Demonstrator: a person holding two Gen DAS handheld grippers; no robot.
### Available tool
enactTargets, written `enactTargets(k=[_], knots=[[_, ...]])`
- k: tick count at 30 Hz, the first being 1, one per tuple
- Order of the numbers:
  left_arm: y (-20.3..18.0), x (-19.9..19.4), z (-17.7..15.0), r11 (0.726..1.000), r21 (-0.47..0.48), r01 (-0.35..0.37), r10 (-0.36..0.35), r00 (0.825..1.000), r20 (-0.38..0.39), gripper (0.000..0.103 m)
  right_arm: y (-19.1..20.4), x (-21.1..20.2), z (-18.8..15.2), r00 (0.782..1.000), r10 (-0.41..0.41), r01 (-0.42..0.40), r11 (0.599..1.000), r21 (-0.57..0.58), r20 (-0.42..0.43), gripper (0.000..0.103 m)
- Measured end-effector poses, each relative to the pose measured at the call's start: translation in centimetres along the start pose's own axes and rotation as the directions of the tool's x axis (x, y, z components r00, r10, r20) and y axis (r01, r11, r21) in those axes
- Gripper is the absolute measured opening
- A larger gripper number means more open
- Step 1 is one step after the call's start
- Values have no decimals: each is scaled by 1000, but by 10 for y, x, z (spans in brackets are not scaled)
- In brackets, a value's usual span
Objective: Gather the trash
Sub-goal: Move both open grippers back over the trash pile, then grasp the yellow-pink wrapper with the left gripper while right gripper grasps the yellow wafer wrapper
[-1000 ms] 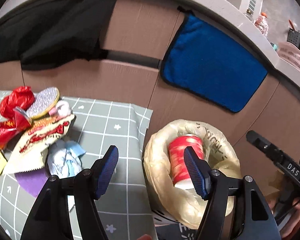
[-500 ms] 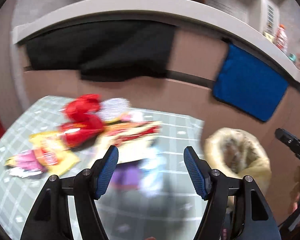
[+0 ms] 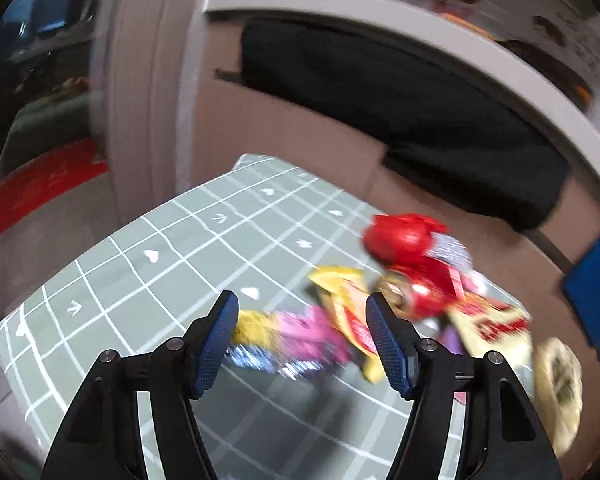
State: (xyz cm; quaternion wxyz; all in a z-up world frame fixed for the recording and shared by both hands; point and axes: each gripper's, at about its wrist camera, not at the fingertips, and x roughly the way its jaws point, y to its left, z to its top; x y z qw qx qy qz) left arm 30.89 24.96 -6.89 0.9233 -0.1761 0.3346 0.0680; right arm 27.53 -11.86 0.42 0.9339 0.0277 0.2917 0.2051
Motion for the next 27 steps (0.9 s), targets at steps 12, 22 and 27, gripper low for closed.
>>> enactTargets(k=[12, 22, 27], knots=[[8, 57, -31, 993, 16, 120, -113, 965, -237, 58, 18, 54, -20, 988, 16, -26, 997, -69, -150, 42], [10, -24, -63, 985, 45, 165, -157, 978, -140, 58, 67, 100, -9, 955, 185, -220, 966, -138, -232, 42], [26, -46, -56, 992, 40, 122, -122, 992, -22, 58, 118, 148, -6, 919, 266, -328, 926, -189, -292, 42]])
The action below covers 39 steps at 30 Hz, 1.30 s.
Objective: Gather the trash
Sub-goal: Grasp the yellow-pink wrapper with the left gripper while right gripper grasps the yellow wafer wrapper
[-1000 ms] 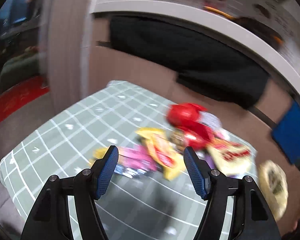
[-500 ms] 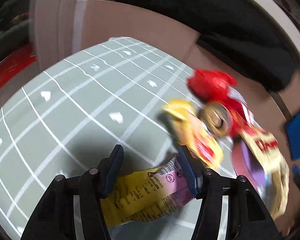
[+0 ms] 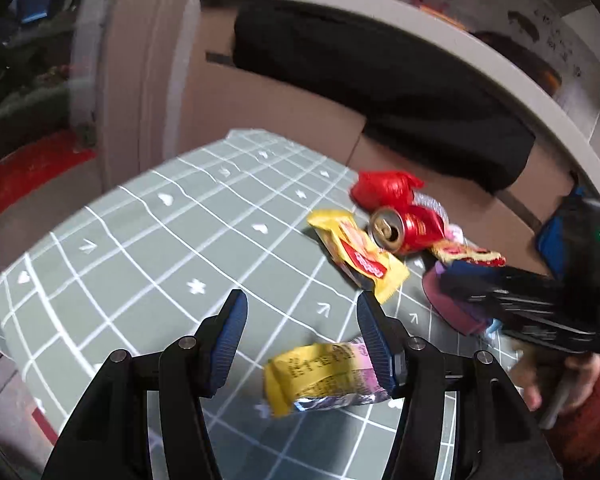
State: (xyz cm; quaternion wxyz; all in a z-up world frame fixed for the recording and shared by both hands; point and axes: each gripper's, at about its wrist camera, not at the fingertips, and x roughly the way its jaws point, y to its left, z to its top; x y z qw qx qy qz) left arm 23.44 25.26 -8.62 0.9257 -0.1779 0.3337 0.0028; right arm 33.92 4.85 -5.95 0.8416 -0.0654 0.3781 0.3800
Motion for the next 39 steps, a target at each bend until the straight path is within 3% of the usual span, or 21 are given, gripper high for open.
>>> enactTargets(k=[4, 8, 12, 19, 25, 30, 32, 35, 39], knots=[[14, 1, -3, 999, -31, 38, -39, 999, -36, 58, 18, 49, 17, 999, 14, -16, 998, -54, -51, 42], [26, -3, -6, 996, -69, 52, -54, 998, -31, 58, 22, 90, 32, 996, -38, 31, 995, -90, -83, 41], [29, 3, -7, 993, -83, 78, -83, 995, -50, 57, 14, 106, 32, 989, -59, 48, 995, -86, -137, 40], [18, 20, -15, 990, -56, 130, -137, 983, -123, 57, 11, 60, -12, 980, -79, 68, 996, -63, -185, 40], [-18, 26, -36, 981, 41, 192, -177, 956, -234, 57, -6, 1, -64, 977, -100, 111, 993, 50, -188, 40], [-51, 18, -56, 960, 119, 253, -206, 928, -309, 57, -19, -27, -93, 988, -58, 79, 987, 142, -143, 44], [-60, 9, -57, 955, 158, 250, -198, 937, -290, 57, -18, -32, -99, 991, -45, 62, 988, 142, -123, 47], [-70, -11, -51, 953, 217, 213, -169, 964, -207, 57, -17, -34, -101, 993, -40, 54, 989, 137, -109, 48], [-76, -21, -37, 951, 226, 211, -186, 974, -128, 57, -17, -36, -100, 991, -13, 31, 989, 141, -130, 52]])
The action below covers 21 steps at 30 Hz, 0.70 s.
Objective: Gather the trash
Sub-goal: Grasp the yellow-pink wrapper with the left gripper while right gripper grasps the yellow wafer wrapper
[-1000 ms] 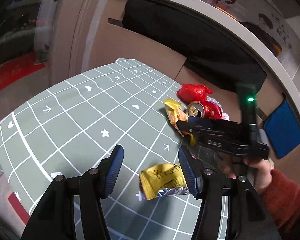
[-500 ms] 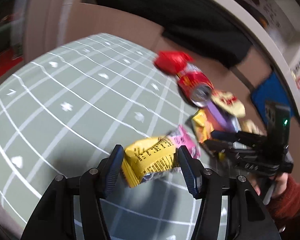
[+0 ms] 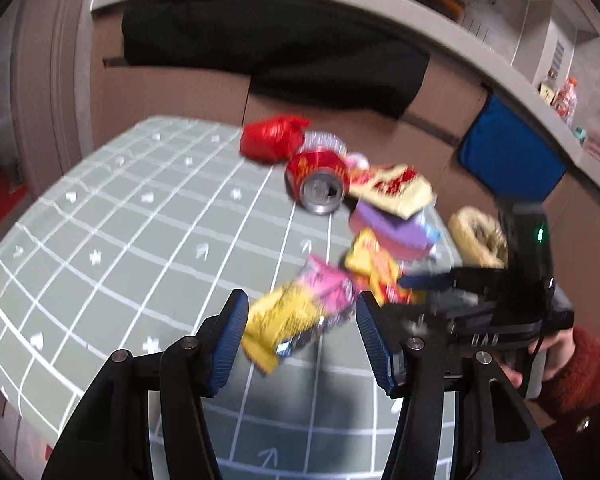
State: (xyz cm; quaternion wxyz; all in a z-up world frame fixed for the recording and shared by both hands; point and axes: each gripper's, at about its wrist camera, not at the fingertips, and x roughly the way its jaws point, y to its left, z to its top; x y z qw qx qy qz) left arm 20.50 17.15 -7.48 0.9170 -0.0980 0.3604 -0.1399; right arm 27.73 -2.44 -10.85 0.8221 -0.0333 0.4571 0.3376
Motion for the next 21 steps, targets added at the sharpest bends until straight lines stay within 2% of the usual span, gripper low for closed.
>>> enactTargets(k=[2, 4, 6, 11, 17, 21], knots=[[-1, 10, 7, 1000, 29, 11, -11, 1000, -8, 57, 2, -3, -3, 1000, -14, 14, 1000, -13, -4, 51], [-1, 31, 11, 998, 64, 11, -7, 998, -66, 57, 6, -9, -9, 999, -48, 48, 999, -26, 5, 50], [2, 50, 12, 997, 76, 9, 0, 994, -113, 57, 9, -23, -16, 995, -79, 82, 995, -51, 56, 46], [5, 71, 0, 997, 75, -4, 16, 988, -156, 57, 13, -62, -28, 981, -105, 124, 987, -103, 165, 47], [2, 73, -9, 998, 48, -43, 50, 984, -171, 56, -8, -55, -18, 991, -49, 58, 996, -66, 125, 47], [3, 66, -11, 999, 1, -49, 48, 986, -158, 41, -9, -31, -4, 994, -37, 44, 996, -76, 101, 47]])
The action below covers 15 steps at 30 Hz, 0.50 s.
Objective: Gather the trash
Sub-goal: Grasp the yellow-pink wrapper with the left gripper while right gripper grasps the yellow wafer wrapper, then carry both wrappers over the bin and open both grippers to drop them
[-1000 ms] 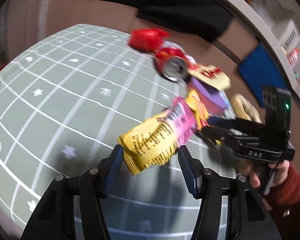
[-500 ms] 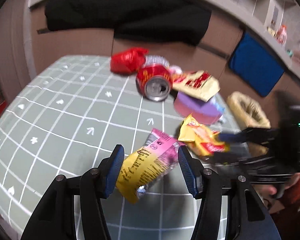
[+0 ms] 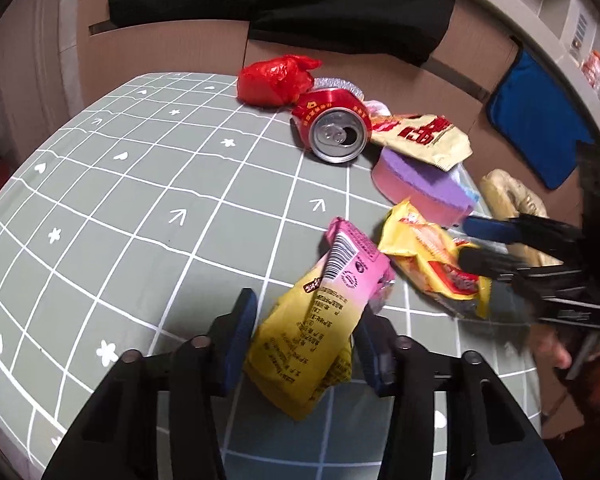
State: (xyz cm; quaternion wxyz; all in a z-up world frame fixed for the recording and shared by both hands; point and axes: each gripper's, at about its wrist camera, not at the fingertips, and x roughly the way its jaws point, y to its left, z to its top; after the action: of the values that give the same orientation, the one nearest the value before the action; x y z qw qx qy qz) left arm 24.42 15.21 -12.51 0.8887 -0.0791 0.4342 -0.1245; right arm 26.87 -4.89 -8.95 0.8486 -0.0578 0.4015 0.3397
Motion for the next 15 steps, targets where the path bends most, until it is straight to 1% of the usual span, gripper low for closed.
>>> enactTargets(k=[3, 5, 7, 9, 10, 11, 12, 15], knots=[[-2, -10, 0, 1000, -13, -9, 9, 999, 31, 37, 4, 23, 5, 999, -34, 32, 999, -42, -40, 47], [-2, -19, 2, 999, -30, -15, 17, 998, 64, 37, 0, 38, 6, 995, -39, 35, 998, -47, -86, 47], [-3, -28, 6, 999, -43, -22, 26, 996, 89, 36, -1, 38, 6, 997, -22, 20, 999, -36, -80, 45], [-7, -36, 11, 998, -47, -33, 39, 992, 118, 36, 0, 35, 4, 996, 2, -5, 1000, -29, -93, 21], [-11, -41, 14, 998, -47, -45, 52, 989, 139, 36, 3, 29, 3, 997, -14, 11, 999, -39, -79, 19], [-15, -45, 16, 998, -43, -55, 61, 986, 156, 36, 4, 24, 2, 997, -28, 25, 999, -48, -66, 14], [-19, -49, 18, 997, -37, -61, 66, 983, 171, 36, 6, 16, 1, 998, -41, 39, 998, -55, -48, 12], [-35, -61, 23, 998, -10, -67, 67, 975, 213, 36, 8, -11, 2, 999, -43, 43, 998, -36, 13, 9]])
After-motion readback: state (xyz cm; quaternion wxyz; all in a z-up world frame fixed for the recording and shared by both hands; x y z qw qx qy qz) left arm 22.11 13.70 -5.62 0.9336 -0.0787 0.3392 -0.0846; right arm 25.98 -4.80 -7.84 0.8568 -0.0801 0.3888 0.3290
